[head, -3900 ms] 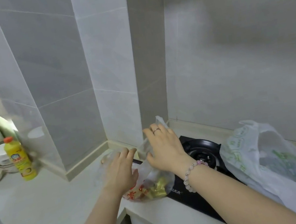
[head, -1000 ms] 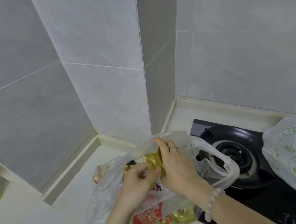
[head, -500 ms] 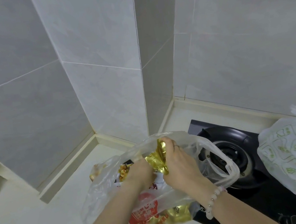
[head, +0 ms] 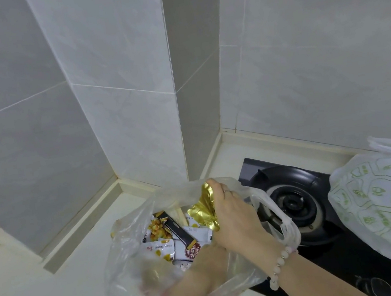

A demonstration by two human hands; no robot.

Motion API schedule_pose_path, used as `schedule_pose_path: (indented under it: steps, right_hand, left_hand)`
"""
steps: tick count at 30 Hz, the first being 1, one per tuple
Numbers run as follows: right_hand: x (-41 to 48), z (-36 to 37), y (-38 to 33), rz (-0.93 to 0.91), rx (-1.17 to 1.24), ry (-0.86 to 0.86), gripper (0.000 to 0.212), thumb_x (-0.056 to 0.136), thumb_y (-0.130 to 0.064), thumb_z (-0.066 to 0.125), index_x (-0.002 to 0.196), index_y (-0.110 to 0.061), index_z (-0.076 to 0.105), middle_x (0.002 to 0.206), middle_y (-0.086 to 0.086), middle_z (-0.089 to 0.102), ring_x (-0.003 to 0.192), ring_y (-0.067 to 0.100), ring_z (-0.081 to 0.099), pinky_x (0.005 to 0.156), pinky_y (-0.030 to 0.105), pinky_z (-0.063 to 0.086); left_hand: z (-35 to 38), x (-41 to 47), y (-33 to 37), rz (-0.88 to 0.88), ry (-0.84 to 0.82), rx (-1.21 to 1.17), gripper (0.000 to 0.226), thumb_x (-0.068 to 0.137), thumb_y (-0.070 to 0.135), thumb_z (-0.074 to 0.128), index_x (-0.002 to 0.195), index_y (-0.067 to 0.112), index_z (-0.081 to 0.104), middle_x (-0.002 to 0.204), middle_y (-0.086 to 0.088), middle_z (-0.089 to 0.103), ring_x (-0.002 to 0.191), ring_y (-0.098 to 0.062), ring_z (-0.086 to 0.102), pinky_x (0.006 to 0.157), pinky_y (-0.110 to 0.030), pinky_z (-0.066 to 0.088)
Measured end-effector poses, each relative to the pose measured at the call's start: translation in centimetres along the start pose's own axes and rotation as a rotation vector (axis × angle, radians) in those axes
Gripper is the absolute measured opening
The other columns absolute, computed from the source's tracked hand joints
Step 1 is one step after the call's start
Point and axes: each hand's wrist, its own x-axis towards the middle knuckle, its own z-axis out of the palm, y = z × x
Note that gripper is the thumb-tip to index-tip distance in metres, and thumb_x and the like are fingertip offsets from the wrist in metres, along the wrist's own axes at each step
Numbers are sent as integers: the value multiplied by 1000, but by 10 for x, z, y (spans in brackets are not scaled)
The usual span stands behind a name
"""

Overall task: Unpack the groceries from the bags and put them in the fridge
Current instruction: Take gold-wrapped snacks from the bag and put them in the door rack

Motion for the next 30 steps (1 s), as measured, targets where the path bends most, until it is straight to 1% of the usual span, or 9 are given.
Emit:
schedule_pose_path:
  steps: [3, 8, 15, 17, 19, 22, 24, 27, 30]
  right_hand:
    - [-2, 1, 2, 3, -13, -9, 98, 76, -12, 73, 147, -20, 5, 142, 2, 31, 121, 21, 43, 87, 32, 49]
    - [-6, 3, 4, 21, -2, -23, 101, 74, -14, 75, 146, -21, 5, 142, 1, 32, 121, 20, 43, 87, 33, 49]
    - [-10, 0, 4, 10, -23, -35, 96, 74, -11, 73, 145, -20, 10, 137, 3, 37, 119, 20, 44, 81, 31, 47]
    - [-11, 1, 3, 9, -34, -34, 95, 74, -12, 73, 145, -20, 11, 136, 3, 38, 118, 20, 45, 81, 31, 48]
    - [-12, 1, 4, 12, -42, -27, 95, 74, -15, 75, 144, -20, 12, 136, 3, 39, 118, 20, 46, 83, 31, 48]
    - [-13, -1, 5, 13, -24, -35, 94, 76, -23, 76, 145, -19, 12, 138, 3, 38, 121, 21, 44, 88, 33, 47]
    - [-14, -3, 5, 13, -21, -34, 91, 78, -23, 74, 144, -19, 13, 138, 3, 38, 121, 21, 44, 88, 34, 47]
    - [-14, -3, 5, 9, -23, -13, 89, 76, -18, 75, 142, -19, 15, 135, 2, 40, 117, 20, 46, 85, 32, 48]
    - [-14, -6, 3, 7, -13, -34, 90, 74, -18, 76, 142, -19, 16, 134, 2, 40, 117, 20, 46, 83, 32, 48]
  left_hand:
    - [3, -1, 1, -69, 1, -6, 36, 95, 1, 37, 130, -3, 42, 136, -20, 42, 123, -32, 40, 100, -34, 30]
    - [11, -4, 3, -74, 36, -76, 39, 91, -4, 40, 130, -4, 41, 135, -19, 43, 123, -31, 40, 98, -31, 28]
    - [22, -11, 0, -106, 27, -265, 28, 93, 0, 39, 120, -3, 47, 119, -21, 56, 110, -34, 54, 88, -35, 41]
    - [21, -15, -4, -72, 76, -311, 27, 94, 5, 40, 119, -1, 48, 118, -18, 57, 110, -31, 55, 87, -31, 41]
    - [23, -14, -11, -16, 175, -407, 37, 89, 17, 47, 124, 5, 51, 120, -11, 55, 111, -26, 54, 91, -28, 42]
    - [23, -15, -21, 3, 279, -507, 48, 78, 25, 60, 125, 18, 54, 113, -4, 47, 104, -22, 53, 89, -31, 45]
    - [20, -17, -28, -27, 341, -574, 55, 75, 26, 70, 126, 23, 52, 108, 0, 41, 97, -16, 51, 86, -22, 43]
    - [14, -20, -39, -68, 395, -606, 70, 67, 23, 77, 131, 20, 48, 111, 2, 38, 100, -13, 49, 89, -17, 40]
    - [2, -28, -45, -64, 448, -606, 62, 66, 24, 79, 122, 15, 54, 106, 1, 36, 95, -12, 46, 86, -16, 40]
